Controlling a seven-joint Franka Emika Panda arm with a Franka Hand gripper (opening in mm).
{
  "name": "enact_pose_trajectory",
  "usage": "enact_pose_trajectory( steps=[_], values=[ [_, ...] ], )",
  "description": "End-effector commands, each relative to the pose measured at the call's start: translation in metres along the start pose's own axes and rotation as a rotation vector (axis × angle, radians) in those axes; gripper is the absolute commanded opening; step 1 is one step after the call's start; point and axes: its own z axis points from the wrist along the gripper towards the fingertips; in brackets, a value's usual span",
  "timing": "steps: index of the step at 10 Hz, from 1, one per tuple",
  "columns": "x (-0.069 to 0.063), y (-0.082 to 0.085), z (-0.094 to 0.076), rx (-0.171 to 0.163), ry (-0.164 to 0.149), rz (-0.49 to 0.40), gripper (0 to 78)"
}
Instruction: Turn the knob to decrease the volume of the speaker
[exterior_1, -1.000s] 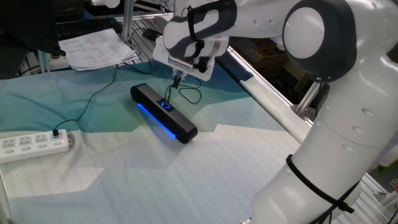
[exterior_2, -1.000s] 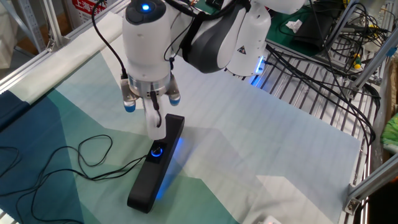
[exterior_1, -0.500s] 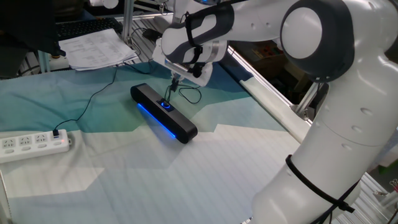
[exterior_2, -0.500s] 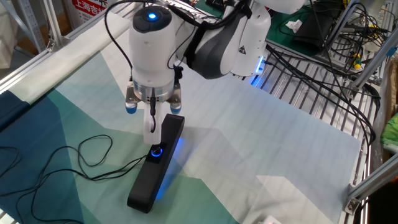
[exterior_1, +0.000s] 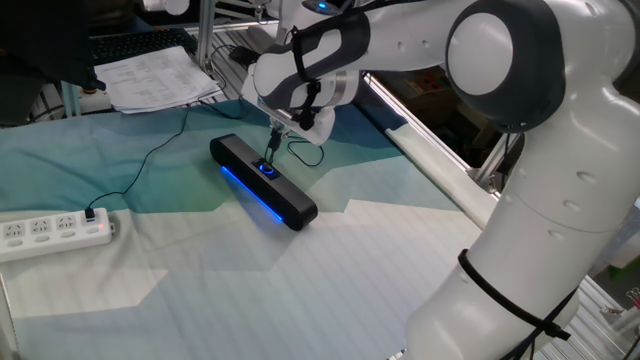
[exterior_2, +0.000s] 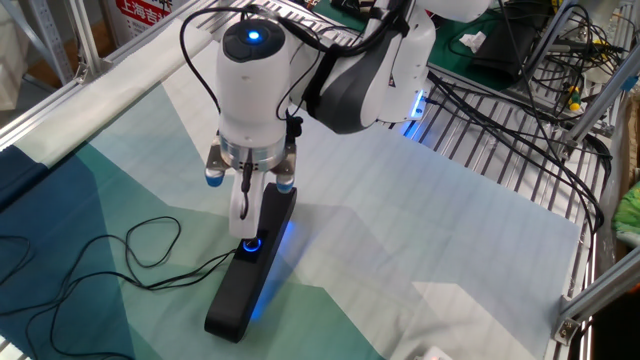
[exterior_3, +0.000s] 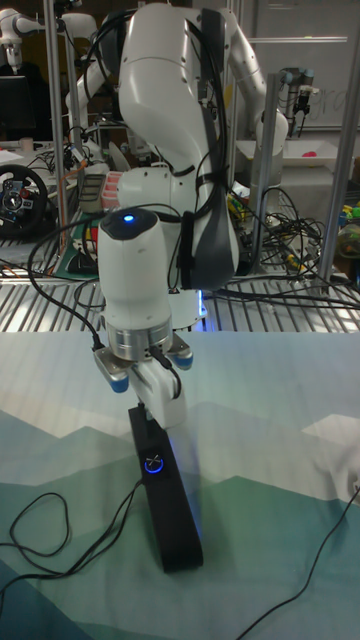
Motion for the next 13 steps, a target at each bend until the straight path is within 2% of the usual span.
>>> enact_pose_trajectory(
  steps=[1,6,9,11,13],
  values=[
    [-0.0008,0.0039,-0.0002,-0.012,-0.004,0.093,0.0],
    [-0.0006,0.0061,-0.0004,-0.01,-0.01,0.109,0.0],
    [-0.0006,0.0061,-0.0005,0.008,-0.037,0.129,0.0],
    [-0.0006,0.0061,-0.0005,0.007,-0.015,0.175,0.0],
    [-0.0006,0.0061,-0.0005,0.004,-0.009,0.207,0.0]
  ],
)
